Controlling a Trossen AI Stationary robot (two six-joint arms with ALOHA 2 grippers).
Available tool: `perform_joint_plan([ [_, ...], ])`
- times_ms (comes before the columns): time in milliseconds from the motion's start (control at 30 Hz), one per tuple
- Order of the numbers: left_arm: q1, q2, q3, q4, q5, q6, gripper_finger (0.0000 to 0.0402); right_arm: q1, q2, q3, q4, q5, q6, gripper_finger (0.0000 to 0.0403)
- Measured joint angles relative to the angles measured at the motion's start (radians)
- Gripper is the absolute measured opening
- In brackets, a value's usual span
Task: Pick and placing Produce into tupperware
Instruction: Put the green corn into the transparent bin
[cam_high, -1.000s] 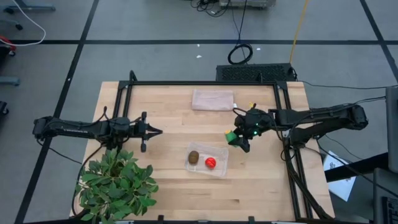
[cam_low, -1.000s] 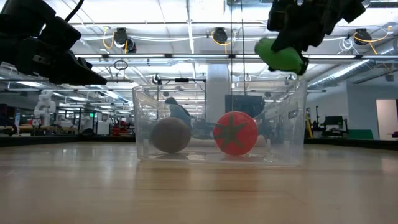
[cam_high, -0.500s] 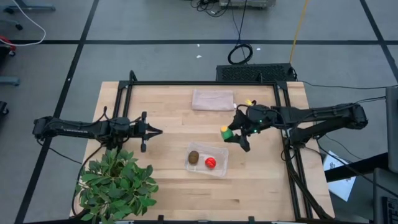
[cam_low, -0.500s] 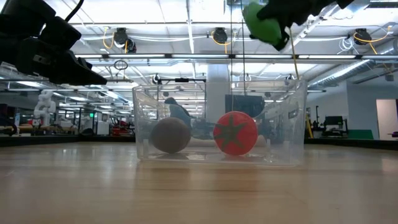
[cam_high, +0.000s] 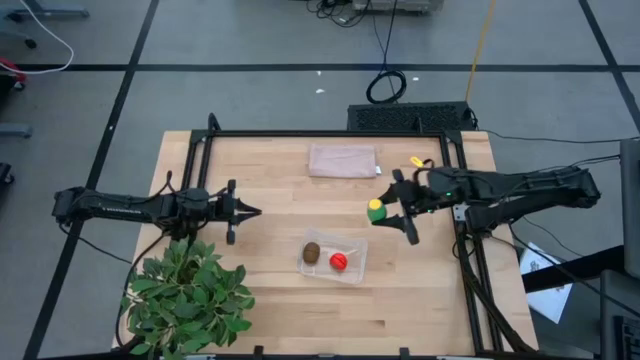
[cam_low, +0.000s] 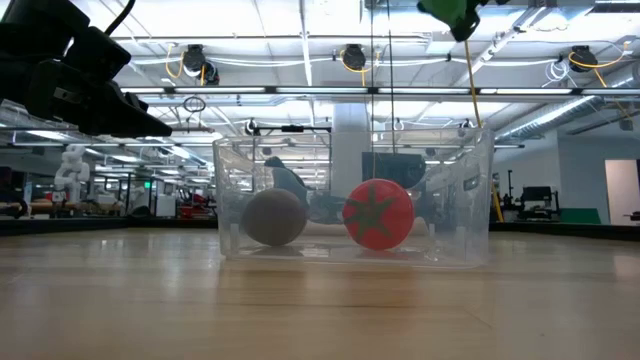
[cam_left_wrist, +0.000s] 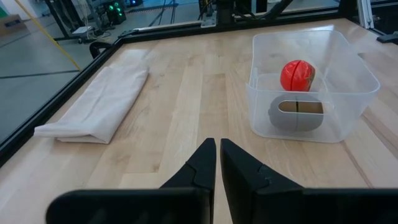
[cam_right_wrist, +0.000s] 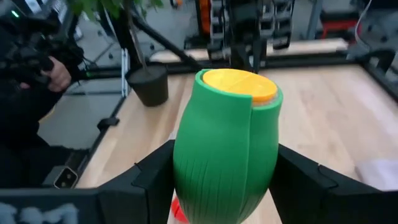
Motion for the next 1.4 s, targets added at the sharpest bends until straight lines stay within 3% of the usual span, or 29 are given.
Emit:
perform_joint_plan([
  [233, 0.0, 0.0, 0.0, 0.0, 0.0, -0.003, 0.0028, 0.002, -0.14, -0.094, 0.021, 0.026, -0.016, 0.0203],
  [633, 0.0, 0.0, 0.0, 0.0, 0.0, 0.0, 0.0028, 0.002, -0.321, -0.363, 0.257, 0.027, 0.003, 0.0202],
  [800, 0.0, 0.0, 0.0, 0.0, 0.0, 0.0, 0.0028, 0.002, -0.383, -0.39, 0.274, 0.026, 0.004, 0.0202],
  [1067, 0.0, 0.0, 0.0, 0.0, 0.0, 0.0, 0.0028, 0.002, -0.448, -0.45, 0.334, 0.026, -0.072, 0.0204],
  [1400, 0.0, 0.0, 0.0, 0.0, 0.0, 0.001, 0.0028, 0.002, -0.467, -0.56, 0.451, 0.026, -0.051, 0.0205],
])
